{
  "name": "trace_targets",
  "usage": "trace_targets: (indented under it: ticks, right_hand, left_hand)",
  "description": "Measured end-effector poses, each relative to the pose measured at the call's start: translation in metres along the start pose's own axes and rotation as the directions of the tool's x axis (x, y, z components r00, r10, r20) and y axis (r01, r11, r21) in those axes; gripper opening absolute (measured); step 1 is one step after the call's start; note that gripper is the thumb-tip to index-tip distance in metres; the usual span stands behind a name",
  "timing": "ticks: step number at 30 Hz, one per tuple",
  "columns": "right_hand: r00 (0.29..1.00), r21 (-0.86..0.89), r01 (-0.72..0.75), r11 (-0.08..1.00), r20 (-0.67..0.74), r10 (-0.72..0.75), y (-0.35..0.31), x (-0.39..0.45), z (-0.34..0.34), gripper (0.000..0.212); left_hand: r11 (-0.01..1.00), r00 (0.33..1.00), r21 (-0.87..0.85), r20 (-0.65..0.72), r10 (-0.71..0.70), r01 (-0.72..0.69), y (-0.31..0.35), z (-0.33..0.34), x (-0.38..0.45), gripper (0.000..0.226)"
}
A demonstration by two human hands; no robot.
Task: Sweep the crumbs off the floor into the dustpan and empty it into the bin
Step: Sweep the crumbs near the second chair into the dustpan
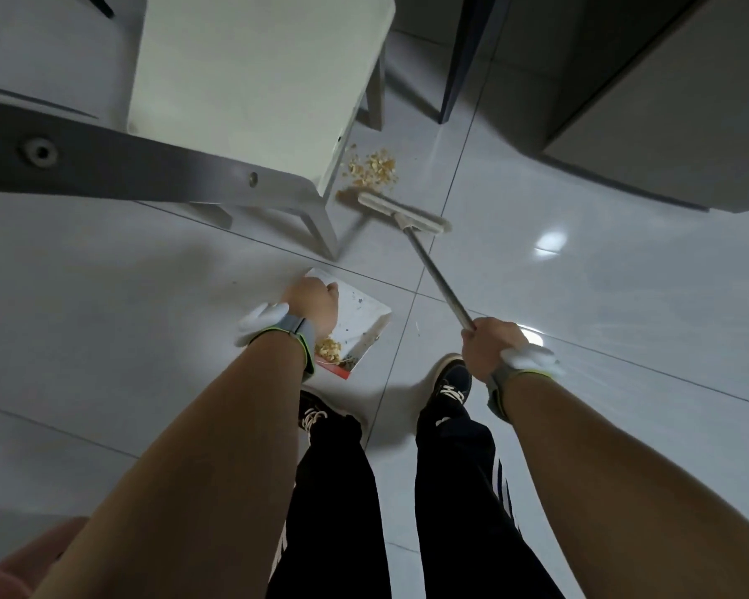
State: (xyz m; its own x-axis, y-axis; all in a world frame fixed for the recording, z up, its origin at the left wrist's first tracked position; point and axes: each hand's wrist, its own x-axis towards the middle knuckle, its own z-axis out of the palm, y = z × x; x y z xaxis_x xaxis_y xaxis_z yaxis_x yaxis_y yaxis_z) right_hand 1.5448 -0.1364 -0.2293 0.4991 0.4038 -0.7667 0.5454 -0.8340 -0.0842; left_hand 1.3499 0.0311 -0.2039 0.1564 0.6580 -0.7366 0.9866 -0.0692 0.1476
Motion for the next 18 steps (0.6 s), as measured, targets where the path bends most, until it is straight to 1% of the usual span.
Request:
trace_targets:
  ticks: [3, 5, 7, 8, 9, 10, 12, 14, 16, 18]
  right_hand:
    - [0.997, -0.099, 0.077, 0.992, 0.015, -0.076, -0.017, 0.011, -0.001, 0.031]
    - [0.995, -0.104, 0.066, 0.992, 0.077, -0.058, -0.018, 0.008, 0.005, 0.032]
    - [0.989, -0.120, 0.045, 0.992, 0.145, -0.027, -0.006, -0.006, 0.018, 0.032]
    - [0.986, -0.134, 0.050, 0.990, 0.166, -0.027, 0.003, -0.017, 0.027, 0.032]
    - [0.982, -0.148, 0.062, 0.987, 0.183, -0.035, 0.014, -0.029, 0.034, 0.033]
    - [0.981, -0.167, 0.077, 0.983, 0.191, -0.044, 0.025, -0.042, 0.036, 0.034]
    - [0.972, -0.246, 0.151, 0.958, 0.212, -0.099, 0.052, -0.057, 0.041, 0.036]
    - [0.971, -0.284, 0.164, 0.945, 0.215, -0.104, 0.079, -0.063, 0.033, 0.036]
    - [0.981, -0.242, 0.116, 0.963, 0.182, -0.072, 0.098, -0.067, 0.024, 0.035]
    - [0.988, -0.199, 0.085, 0.976, 0.142, -0.057, 0.107, -0.066, 0.021, 0.032]
  left_hand:
    - [0.998, 0.997, 0.019, 0.055, -0.061, 0.060, 0.009, -0.004, 0.004, 0.048]
    - [0.997, 0.997, 0.036, 0.047, -0.068, 0.066, 0.010, -0.007, 0.009, 0.050]
    - [0.995, 0.994, 0.021, 0.043, -0.096, 0.095, 0.009, -0.011, 0.009, 0.051]
    - [0.995, 0.994, 0.010, 0.029, -0.102, 0.101, 0.009, -0.013, 0.009, 0.047]
    - [0.990, 0.990, -0.052, 0.045, -0.132, 0.135, 0.010, -0.015, 0.007, 0.043]
    - [0.988, 0.989, -0.061, 0.068, -0.135, 0.139, 0.014, -0.017, 0.006, 0.042]
    - [0.993, 0.990, -0.028, 0.090, -0.111, 0.113, 0.015, -0.016, 0.003, 0.045]
    - [0.988, 0.990, -0.091, 0.083, -0.117, 0.124, 0.015, -0.013, 0.002, 0.045]
    - [0.986, 0.994, -0.135, 0.060, -0.089, 0.096, 0.014, -0.012, -0.003, 0.048]
    - [0.988, 0.995, -0.122, 0.048, -0.088, 0.094, 0.015, -0.013, -0.010, 0.048]
